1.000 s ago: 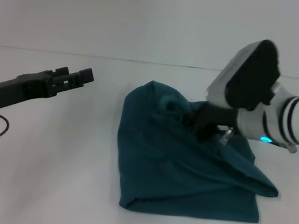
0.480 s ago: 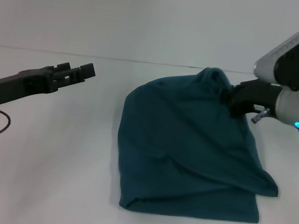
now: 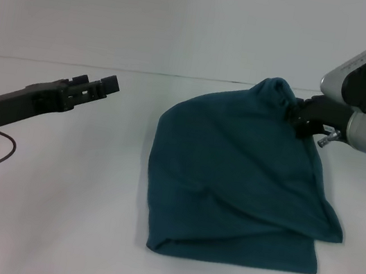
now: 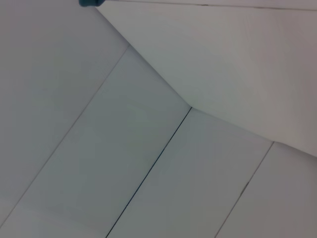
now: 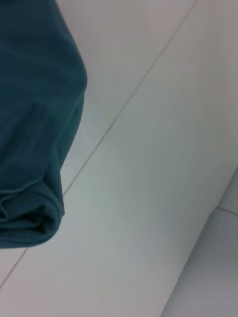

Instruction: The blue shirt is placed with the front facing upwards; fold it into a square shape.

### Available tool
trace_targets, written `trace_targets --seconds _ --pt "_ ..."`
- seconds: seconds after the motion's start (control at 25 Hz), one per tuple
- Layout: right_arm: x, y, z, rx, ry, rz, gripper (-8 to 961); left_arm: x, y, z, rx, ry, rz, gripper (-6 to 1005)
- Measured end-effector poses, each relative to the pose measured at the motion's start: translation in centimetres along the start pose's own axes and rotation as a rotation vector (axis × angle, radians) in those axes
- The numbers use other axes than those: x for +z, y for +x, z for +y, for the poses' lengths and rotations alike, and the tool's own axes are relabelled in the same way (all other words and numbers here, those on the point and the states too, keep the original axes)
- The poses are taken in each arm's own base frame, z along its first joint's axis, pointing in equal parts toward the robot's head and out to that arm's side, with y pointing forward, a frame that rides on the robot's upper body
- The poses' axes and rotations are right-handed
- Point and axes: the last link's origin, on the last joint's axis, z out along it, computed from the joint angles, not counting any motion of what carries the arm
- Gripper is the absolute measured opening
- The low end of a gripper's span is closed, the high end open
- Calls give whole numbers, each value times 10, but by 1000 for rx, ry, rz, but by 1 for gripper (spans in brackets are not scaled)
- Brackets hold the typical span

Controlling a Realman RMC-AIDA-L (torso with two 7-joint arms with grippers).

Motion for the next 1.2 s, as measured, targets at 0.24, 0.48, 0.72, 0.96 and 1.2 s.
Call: trace_targets --seconds 0.24,0.48,0.72,0.96,1.2 --pt "1 8 -13 63 97 -32 203 0 0 0 0 0 0 925" --pt "-7 17 -24 133 160 -55 332 0 0 0 0 -1 0 925" --pt "-23 23 -23 241 104 -71 491 1 1 1 2 -8 -1 925" --pt "-45 30 -23 353 -39 -56 730 1 1 2 2 -15 -3 925" --pt "-63 45 -21 427 -168 -1 928 2 0 3 2 -19 -6 924"
